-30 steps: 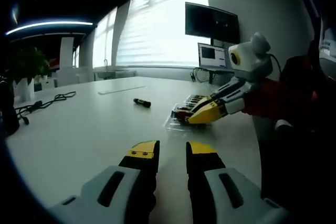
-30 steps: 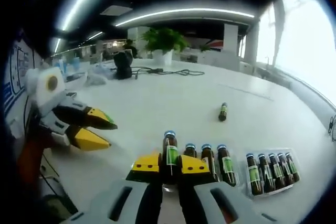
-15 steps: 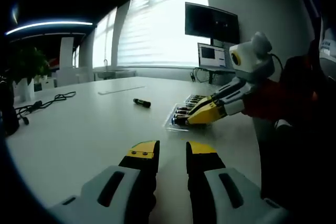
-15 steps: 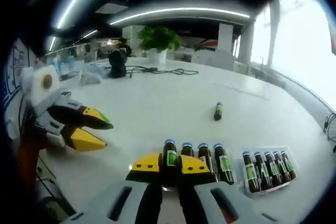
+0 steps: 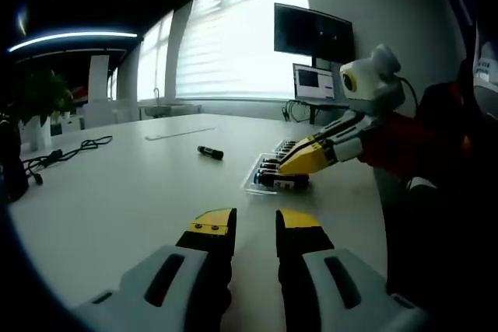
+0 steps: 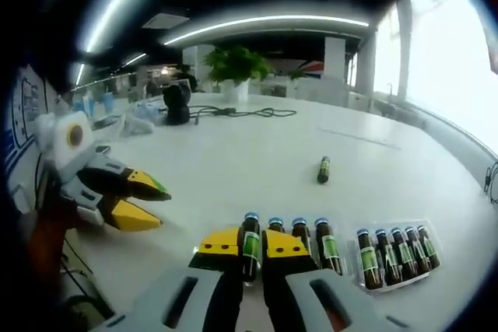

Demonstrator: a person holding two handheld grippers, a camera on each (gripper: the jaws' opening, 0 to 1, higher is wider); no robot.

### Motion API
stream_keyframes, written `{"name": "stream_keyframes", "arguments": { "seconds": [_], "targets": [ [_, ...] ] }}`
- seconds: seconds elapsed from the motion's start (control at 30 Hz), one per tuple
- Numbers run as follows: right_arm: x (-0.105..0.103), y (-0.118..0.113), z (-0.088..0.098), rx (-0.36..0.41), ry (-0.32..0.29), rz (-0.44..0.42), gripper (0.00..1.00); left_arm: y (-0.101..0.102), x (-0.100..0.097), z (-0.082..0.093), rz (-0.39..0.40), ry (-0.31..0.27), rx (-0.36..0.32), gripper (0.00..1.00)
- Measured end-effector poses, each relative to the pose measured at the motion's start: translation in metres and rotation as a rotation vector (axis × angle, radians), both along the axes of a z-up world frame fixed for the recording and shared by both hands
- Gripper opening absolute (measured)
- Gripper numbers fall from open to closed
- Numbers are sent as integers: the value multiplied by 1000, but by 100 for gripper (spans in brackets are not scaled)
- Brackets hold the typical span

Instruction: Grip medicine bottles put into box

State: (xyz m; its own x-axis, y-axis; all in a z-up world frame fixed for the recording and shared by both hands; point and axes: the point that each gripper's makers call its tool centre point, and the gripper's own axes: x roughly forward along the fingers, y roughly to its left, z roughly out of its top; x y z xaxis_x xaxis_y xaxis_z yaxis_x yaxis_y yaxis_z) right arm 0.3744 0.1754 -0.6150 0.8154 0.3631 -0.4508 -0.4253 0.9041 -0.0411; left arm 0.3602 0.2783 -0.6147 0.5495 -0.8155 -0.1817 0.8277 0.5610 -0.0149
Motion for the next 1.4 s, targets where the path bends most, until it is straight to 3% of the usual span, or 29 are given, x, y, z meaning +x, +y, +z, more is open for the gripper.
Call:
{"name": "stream_keyframes", "arguments": {
  "seconds": [0.3, 0.7, 1.13, 1.17, 1.2, 1.4],
  "targets": [
    [0, 9, -5, -3, 37, 49, 4, 0, 0, 0, 1, 0, 0, 14],
    [-1, 10, -9, -15, 74, 49, 3, 1, 0, 0, 1, 0, 2, 14],
    [-1, 12, -11, -60, 40, 39, 1, 1, 0, -1, 1, 0, 3, 14],
    [-3, 11, -17, -81, 67, 33, 1, 1, 0, -1, 1, 0, 4, 14],
    [1, 12, -14, -84, 29, 47, 1, 1, 0, -1, 1, 0, 4, 14],
    [0, 12, -13, -92, 21, 31, 1, 0, 0, -1, 1, 0, 5, 14]
  ]
}}
